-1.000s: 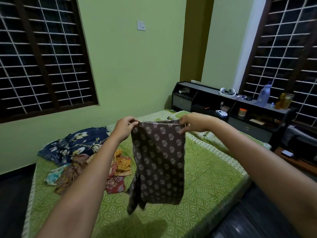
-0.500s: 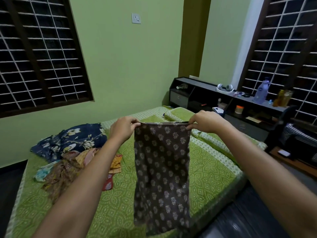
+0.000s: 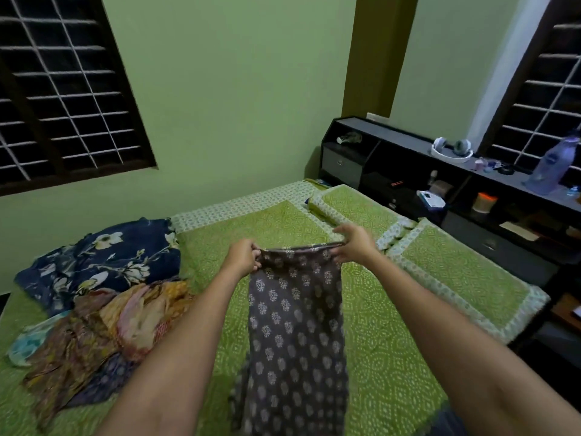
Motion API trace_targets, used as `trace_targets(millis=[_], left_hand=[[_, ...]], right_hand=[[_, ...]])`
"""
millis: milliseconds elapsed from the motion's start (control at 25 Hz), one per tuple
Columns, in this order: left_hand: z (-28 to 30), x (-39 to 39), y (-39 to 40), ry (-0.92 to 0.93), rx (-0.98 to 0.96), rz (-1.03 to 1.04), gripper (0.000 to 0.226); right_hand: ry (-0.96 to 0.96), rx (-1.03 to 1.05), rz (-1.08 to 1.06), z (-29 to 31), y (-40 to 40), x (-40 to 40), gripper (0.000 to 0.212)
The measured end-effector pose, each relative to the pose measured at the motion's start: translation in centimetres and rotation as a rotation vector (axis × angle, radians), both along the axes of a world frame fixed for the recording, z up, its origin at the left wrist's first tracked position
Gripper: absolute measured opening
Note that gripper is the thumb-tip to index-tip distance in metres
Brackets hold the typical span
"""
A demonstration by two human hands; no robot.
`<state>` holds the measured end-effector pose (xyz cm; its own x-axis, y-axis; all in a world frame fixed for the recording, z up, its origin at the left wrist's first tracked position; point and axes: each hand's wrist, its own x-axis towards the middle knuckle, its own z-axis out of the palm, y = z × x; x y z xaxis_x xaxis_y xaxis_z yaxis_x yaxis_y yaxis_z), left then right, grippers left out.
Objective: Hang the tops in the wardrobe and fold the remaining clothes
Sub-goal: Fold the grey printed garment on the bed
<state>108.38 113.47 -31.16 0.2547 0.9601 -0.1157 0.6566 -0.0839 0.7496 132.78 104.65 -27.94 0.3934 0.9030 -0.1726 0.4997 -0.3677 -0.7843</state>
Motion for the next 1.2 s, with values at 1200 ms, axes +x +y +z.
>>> trace_targets(millis=[1200], left_hand=[[-49.7,3.0,0.1,0.780,0.366,-0.804,0.028]], right_hand=[[-0.576,-0.097,0.549,-53.8,1.2,6.6,0.013]])
